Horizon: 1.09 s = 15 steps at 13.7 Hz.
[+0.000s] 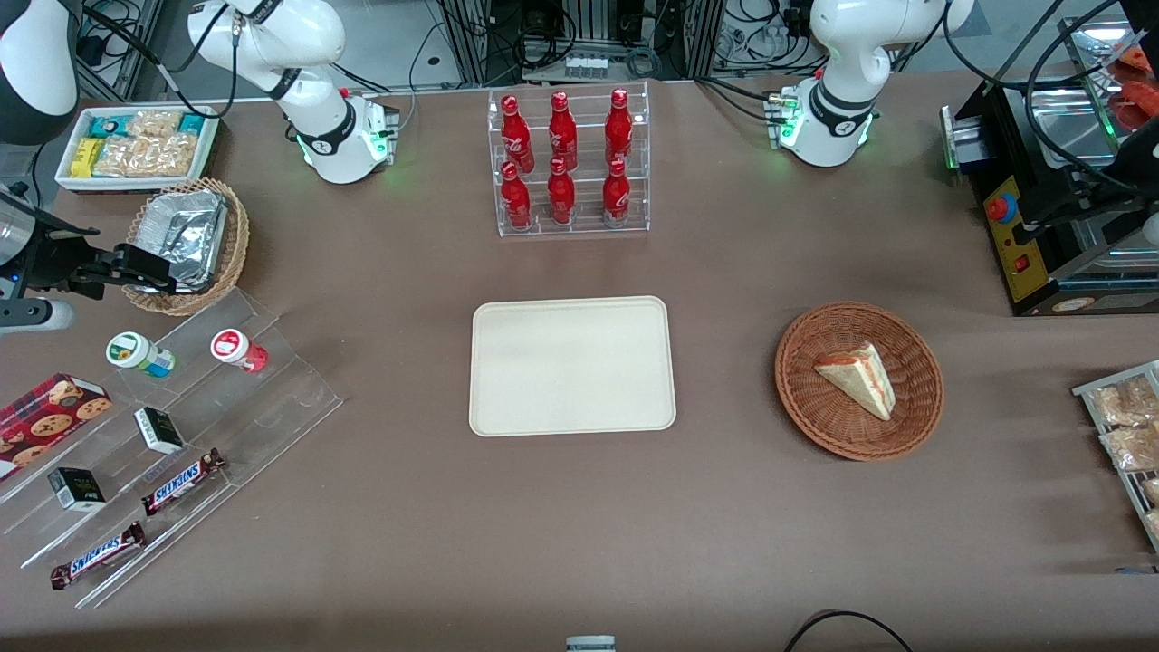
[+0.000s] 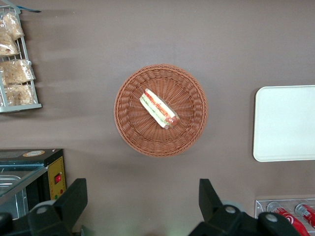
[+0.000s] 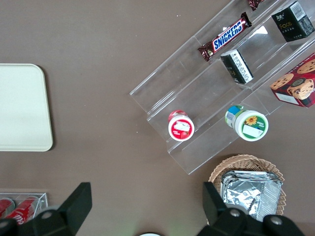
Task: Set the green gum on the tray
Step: 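Move the right gripper down over the green gum jar on the display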
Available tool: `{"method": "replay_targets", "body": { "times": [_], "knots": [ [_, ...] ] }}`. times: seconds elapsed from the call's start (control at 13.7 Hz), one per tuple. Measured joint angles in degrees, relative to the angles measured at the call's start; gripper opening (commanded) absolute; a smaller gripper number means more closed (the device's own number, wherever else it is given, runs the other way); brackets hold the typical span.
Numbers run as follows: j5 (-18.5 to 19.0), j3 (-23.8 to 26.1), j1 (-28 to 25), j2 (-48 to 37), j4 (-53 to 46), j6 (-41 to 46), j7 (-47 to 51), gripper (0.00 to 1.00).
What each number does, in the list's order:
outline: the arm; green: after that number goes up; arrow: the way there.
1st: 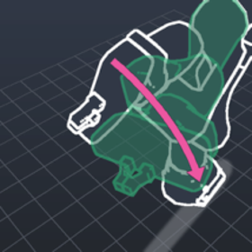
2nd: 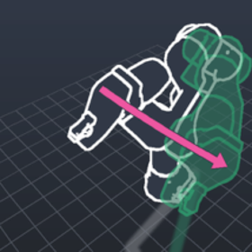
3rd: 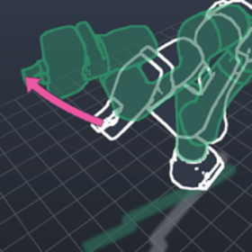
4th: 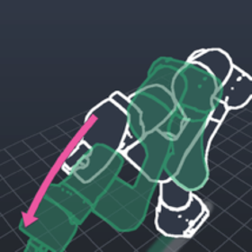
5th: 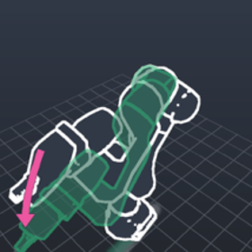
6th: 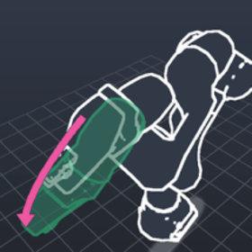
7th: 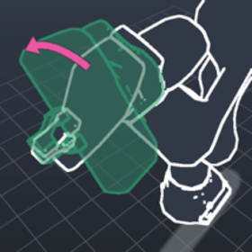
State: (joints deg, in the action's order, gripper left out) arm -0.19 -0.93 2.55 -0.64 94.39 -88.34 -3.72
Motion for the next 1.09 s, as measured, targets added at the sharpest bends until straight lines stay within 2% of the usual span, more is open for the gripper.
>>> {"method": "replay_targets", "body": {
  "times": [0.51,0.73,1.09],
  "knots": [
    [0.0,-0.3,0.3,0.6,0.7,0.7,-2.6,1.0],
    [0.2,-0.7,2.1,1.1,4.0,-2.5,-9.7,1.0],
    [0.4,-1.0,8.6,1.9,9.6,-11.1,-26.6,1.0]
  ]
}}
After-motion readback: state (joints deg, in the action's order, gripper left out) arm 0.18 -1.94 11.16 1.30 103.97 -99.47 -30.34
